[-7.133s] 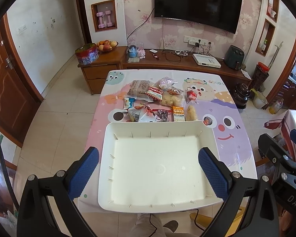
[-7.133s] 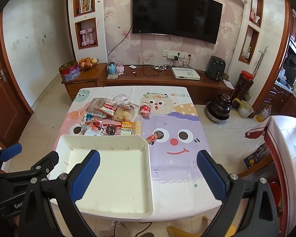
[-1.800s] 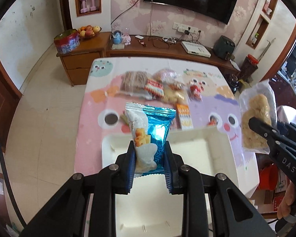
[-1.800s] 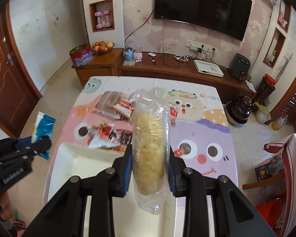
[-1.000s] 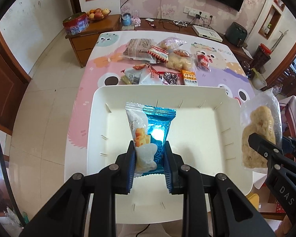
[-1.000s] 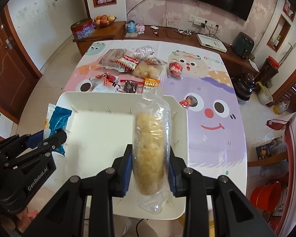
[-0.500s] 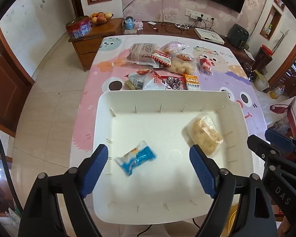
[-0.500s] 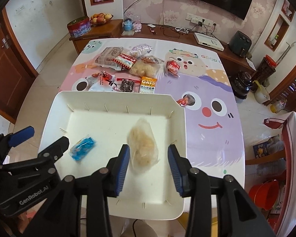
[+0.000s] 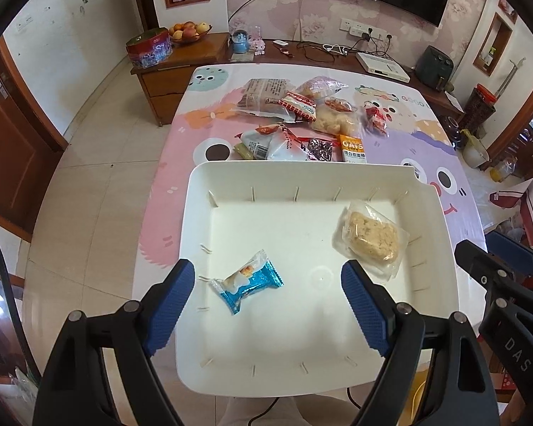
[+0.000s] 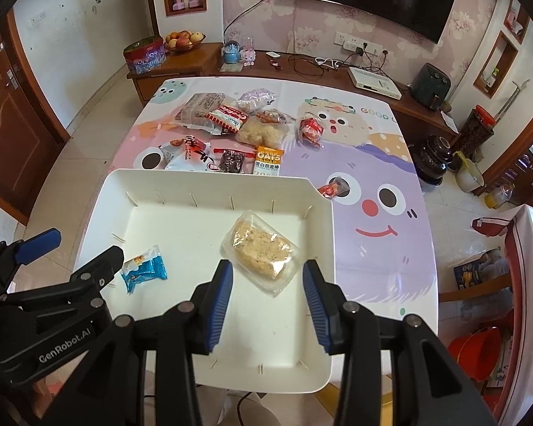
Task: Organize snacks
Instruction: 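Move both tools back toward the snack pile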
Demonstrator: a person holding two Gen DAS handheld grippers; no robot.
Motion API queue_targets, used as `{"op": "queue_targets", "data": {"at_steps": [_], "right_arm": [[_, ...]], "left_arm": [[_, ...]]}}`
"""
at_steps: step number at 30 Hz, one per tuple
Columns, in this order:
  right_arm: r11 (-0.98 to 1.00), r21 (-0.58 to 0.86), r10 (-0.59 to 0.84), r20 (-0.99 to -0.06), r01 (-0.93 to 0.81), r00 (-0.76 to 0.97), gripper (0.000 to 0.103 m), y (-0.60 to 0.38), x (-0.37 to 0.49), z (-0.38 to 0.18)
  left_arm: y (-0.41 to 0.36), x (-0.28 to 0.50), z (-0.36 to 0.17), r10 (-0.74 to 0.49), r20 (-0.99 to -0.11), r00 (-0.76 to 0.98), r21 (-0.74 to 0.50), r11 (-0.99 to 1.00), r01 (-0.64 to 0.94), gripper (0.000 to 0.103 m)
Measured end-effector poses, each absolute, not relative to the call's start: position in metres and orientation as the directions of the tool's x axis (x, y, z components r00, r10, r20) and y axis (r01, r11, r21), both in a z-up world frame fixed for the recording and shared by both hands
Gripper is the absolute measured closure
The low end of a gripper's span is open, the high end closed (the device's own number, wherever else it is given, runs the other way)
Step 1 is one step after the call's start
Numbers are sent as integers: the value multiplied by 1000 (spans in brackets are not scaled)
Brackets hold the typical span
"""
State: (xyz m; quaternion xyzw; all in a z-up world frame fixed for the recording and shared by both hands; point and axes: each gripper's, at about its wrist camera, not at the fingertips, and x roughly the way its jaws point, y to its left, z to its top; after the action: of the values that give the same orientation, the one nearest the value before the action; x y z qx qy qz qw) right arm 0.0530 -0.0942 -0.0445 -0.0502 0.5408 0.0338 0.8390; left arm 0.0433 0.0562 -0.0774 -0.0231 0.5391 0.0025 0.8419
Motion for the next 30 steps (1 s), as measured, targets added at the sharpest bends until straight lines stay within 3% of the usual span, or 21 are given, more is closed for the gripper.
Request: {"op": "queue_targets", "data": {"at_steps": [17, 30], "right_arm": [[996, -46, -7, -889, -73, 457, 61, -97, 52, -30], [998, -68, -57, -845, -1, 531, 61, -117, 76, 0]], "left_arm": [[54, 47, -59, -4, -883, 469, -11, 1000, -13, 19], [52, 87, -12, -46, -831, 555, -24, 999, 47, 18]]}}
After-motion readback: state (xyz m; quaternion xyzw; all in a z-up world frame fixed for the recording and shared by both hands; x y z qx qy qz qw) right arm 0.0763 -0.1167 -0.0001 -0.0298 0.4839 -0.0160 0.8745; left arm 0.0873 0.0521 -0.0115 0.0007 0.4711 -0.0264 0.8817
